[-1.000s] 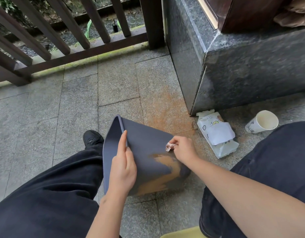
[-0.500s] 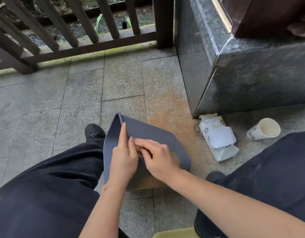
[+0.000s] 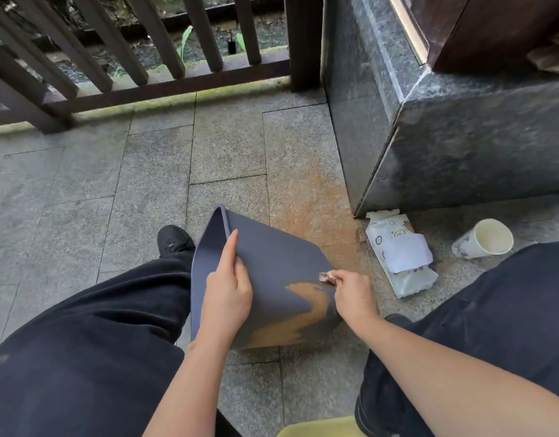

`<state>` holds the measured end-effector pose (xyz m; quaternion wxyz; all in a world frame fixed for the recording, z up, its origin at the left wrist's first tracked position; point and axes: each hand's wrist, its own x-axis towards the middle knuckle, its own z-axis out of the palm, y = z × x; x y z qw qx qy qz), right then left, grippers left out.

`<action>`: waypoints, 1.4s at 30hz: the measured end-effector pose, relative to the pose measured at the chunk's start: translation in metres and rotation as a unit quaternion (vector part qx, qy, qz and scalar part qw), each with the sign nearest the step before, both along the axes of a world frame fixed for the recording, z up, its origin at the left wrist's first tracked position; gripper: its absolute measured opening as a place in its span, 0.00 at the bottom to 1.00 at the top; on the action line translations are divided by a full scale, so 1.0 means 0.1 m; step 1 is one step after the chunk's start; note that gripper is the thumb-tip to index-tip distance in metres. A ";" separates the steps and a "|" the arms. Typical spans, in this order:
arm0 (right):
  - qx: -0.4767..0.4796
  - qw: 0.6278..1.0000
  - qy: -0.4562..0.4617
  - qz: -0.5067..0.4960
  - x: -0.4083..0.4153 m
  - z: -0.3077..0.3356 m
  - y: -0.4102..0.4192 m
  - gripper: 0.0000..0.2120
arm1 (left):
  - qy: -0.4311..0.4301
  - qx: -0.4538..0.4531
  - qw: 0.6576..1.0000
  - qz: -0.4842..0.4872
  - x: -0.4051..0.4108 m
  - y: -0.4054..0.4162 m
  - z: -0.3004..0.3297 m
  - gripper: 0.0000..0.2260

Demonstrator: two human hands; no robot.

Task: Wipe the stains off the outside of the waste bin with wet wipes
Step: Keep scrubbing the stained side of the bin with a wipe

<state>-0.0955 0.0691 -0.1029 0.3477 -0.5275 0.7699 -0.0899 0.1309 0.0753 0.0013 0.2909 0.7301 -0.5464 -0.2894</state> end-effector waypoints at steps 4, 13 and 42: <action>-0.026 0.999 -0.035 -0.008 0.19 0.17 -0.07 0.15 | -0.006 0.010 1.000 0.016 0.01 -0.08 0.00 0.23; -0.239 0.941 -0.183 0.155 1.11 0.97 0.05 0.15 | -0.005 0.039 0.997 0.063 0.02 -0.04 0.01 0.26; 0.093 0.591 -0.699 -0.392 -0.20 0.71 -0.51 0.11 | 0.150 0.124 0.981 0.021 0.05 -0.09 0.12 0.23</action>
